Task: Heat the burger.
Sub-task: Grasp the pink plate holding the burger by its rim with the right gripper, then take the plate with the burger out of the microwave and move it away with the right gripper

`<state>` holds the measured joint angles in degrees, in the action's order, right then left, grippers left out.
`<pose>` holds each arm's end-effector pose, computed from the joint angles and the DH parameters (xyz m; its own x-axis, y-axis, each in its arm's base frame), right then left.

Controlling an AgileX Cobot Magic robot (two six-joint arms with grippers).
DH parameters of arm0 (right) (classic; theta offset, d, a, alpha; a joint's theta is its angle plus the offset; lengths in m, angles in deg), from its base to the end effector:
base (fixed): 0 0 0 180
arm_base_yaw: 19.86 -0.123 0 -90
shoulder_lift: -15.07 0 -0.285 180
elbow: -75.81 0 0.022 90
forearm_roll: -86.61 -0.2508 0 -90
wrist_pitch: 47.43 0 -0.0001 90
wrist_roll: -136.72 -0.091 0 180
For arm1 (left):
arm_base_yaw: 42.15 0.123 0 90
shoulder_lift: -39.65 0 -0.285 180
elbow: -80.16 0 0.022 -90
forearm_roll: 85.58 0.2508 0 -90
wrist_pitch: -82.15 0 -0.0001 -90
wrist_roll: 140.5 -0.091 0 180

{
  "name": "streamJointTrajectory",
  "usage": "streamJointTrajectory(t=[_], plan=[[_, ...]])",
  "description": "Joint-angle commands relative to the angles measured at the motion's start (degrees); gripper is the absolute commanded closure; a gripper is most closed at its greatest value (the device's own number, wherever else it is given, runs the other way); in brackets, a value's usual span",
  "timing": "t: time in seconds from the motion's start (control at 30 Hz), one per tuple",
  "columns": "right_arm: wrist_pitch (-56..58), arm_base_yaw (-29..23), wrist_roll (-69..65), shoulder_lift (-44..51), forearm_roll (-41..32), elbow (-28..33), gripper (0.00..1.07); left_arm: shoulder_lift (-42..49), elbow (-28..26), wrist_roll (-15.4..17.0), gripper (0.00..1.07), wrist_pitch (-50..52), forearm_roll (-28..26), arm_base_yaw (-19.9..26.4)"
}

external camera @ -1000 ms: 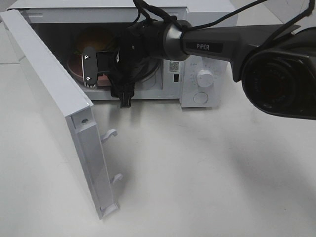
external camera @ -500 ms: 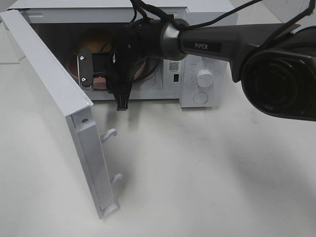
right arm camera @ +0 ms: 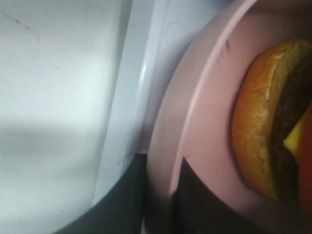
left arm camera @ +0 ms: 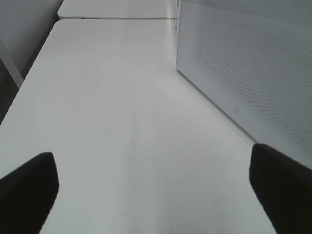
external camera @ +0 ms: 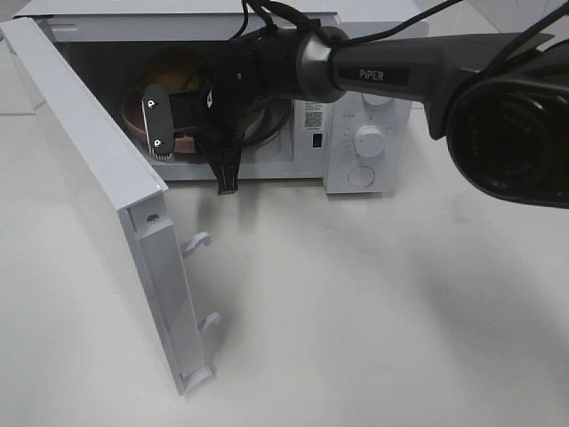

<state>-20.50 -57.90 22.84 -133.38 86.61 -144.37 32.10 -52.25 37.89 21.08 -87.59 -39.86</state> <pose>0.4347 0.3401 0.1497 0.3372 -0.8972 -0.2853 -0.7605 -0.0810 -0.6443 -0.0076 -0.0031 0.2816 -0.4412 -0.0065 -0.8974 -0.0075 1.0000 -0.0036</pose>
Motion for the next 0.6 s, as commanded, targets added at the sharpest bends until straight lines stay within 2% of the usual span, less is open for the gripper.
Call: streamJointTrajectory(t=[0.03,0.4,0.6], plan=[[0.97,0.74,0.29,1.38,0.00,1.38,1.07,0.46,0.06,0.46,0.07,-0.17,0.00,-0.29],[-0.63,0.74,3.55,6.53,1.20,7.85,1.07,0.46,0.06,0.46,0.07,-0.17,0.00,-0.29],[-9.22,0.74,5.67,10.03,3.67,15.01,1.07,0.46,0.06,0.46,0.07,-0.17,0.00,-0.29]])
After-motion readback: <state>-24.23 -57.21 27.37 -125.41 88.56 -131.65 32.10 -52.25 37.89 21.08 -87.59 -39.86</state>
